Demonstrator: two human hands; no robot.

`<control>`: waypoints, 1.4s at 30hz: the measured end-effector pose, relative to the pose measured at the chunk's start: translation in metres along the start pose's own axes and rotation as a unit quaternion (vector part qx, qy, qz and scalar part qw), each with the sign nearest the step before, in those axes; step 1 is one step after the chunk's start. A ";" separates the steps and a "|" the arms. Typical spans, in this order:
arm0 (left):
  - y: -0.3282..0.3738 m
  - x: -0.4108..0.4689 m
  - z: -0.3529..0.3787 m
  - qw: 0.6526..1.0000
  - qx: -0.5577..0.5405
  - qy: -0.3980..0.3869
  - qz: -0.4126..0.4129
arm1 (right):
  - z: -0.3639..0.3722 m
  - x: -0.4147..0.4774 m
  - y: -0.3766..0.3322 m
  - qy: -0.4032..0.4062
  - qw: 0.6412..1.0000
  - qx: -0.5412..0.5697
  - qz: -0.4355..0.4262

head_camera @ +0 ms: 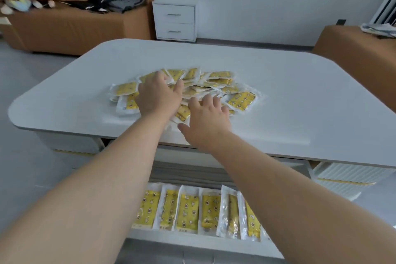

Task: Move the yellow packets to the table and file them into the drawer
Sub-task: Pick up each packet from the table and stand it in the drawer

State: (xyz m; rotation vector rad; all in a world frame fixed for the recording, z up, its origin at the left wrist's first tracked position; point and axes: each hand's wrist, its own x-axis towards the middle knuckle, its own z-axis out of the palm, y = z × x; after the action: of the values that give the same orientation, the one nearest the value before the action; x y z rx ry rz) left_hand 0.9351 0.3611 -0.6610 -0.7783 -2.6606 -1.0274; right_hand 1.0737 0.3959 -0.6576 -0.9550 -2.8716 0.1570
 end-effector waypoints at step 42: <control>0.043 -0.058 0.057 0.930 0.156 -0.309 0.121 | 0.032 -0.030 0.142 -0.044 0.995 0.027 0.090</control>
State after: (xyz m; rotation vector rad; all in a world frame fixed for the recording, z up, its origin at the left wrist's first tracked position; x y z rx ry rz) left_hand 1.0077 0.4025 -0.6988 -1.5039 -2.9874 -0.3050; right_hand 1.1772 0.4890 -0.7100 -1.2263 -2.8391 0.2975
